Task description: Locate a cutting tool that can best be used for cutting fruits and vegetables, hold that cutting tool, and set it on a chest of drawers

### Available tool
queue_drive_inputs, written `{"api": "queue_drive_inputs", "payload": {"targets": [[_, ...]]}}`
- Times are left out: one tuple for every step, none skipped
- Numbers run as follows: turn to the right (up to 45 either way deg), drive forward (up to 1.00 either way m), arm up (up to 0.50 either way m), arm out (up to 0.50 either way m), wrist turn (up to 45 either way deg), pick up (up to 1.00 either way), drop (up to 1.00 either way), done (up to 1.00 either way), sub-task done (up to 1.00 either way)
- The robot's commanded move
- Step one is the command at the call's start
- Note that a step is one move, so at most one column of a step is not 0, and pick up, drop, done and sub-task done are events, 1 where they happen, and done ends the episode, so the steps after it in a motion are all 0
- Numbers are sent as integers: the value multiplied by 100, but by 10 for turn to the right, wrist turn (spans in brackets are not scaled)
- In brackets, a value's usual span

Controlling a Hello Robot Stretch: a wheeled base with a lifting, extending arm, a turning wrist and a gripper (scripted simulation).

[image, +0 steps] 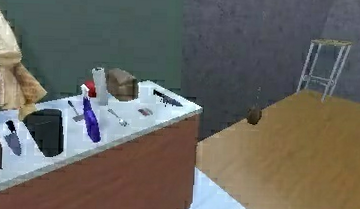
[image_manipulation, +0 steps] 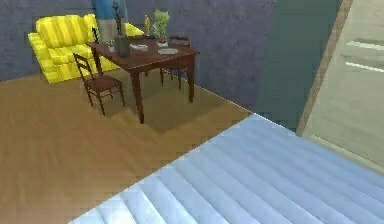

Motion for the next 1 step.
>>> {"api": "queue_drive_inputs", "payload": {"targets": [[-450,0,0,0,0,0,0,0,0]]}}
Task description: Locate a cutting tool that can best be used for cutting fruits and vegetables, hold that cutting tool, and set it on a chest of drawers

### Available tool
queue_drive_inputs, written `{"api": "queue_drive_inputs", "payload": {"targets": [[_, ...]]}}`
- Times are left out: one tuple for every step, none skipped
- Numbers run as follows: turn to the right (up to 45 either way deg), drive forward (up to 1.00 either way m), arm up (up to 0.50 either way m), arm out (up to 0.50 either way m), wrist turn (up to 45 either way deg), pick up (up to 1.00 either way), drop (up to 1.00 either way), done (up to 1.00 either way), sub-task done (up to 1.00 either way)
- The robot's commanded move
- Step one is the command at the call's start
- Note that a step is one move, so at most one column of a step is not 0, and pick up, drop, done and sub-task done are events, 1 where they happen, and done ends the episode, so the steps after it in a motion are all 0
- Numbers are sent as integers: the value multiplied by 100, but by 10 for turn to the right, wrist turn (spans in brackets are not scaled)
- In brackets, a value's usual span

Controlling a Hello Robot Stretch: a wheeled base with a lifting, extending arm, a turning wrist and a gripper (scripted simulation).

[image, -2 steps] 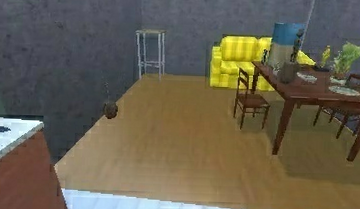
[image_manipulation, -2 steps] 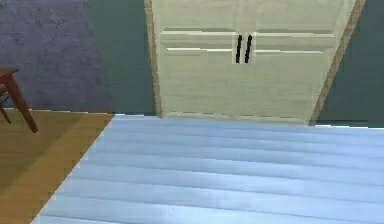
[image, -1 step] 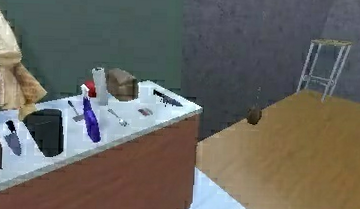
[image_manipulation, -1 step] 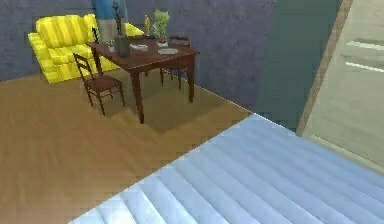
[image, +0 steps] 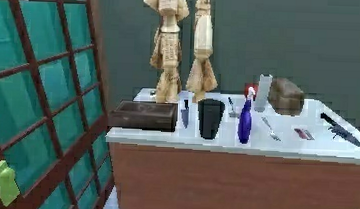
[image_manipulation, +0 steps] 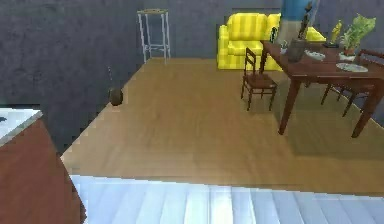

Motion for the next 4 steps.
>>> {"api": "queue_drive_inputs", "payload": {"targets": [[-450,0,0,0,0,0,0,0,0],[-390,0,0,0,0,0,0,0,0],[-30,0,0,0,0,0,0,0,0],[450,0,0,0,0,0,0,0,0]]}}
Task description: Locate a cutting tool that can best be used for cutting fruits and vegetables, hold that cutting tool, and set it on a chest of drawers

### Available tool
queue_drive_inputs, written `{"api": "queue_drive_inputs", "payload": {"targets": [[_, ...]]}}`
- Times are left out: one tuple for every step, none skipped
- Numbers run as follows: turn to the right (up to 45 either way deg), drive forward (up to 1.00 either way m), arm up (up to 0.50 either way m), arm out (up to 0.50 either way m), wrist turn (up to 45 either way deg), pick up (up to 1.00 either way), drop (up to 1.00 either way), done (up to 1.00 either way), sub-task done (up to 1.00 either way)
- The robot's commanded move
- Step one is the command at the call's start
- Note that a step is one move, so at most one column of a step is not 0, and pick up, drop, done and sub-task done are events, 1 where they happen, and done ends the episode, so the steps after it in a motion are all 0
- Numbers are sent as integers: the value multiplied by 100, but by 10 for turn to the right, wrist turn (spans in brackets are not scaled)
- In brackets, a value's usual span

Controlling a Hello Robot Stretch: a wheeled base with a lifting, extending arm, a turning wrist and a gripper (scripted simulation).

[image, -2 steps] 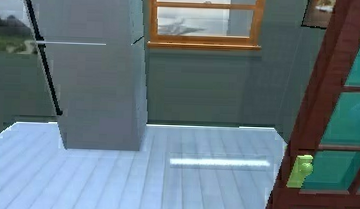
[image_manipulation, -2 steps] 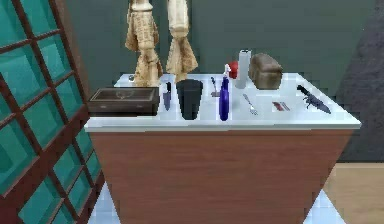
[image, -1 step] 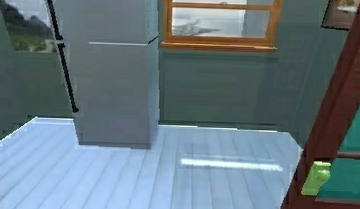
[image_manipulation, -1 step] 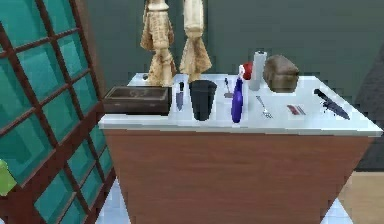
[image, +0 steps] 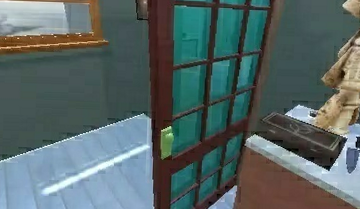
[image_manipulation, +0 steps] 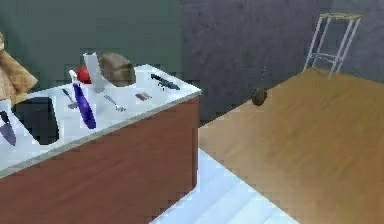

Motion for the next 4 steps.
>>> {"api": "queue_drive_inputs", "payload": {"targets": [[450,0,0,0,0,0,0,0,0],[30,0,0,0,0,0,0,0,0],[0,40,0,0,0,0,0,0,0],[-450,0,0,0,0,0,0,0,0]]}}
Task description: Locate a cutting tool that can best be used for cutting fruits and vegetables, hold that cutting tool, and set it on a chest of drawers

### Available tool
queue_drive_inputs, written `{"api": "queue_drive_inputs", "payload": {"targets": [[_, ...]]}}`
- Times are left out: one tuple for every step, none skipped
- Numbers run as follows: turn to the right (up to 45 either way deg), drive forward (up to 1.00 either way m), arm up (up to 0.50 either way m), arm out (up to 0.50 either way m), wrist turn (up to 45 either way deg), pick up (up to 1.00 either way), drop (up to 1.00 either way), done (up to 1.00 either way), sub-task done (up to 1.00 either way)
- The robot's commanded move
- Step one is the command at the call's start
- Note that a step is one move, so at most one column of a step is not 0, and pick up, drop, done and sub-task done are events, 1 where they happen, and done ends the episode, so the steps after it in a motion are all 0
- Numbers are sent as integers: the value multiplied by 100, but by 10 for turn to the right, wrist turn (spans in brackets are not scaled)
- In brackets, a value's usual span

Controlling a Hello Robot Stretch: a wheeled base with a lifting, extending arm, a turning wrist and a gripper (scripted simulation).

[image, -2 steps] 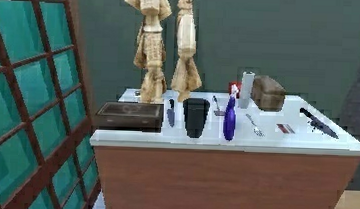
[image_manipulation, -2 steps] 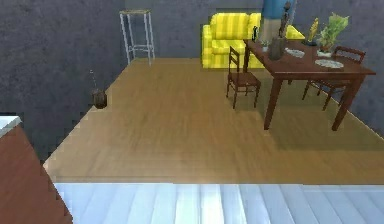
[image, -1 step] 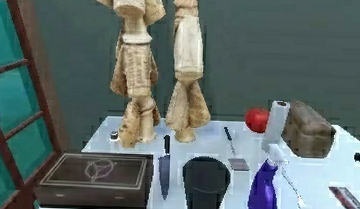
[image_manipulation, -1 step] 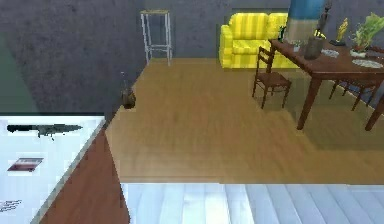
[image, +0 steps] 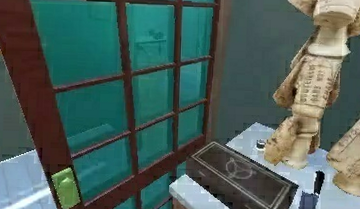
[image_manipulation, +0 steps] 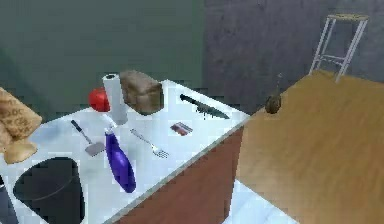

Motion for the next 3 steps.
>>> {"api": "queue_drive_inputs", "payload": {"targets": [[-420,0,0,0,0,0,0,0,0],[0,0,50,0,0,0,0,0,0],[0,0,38,0,0,0,0,0,0]]}}
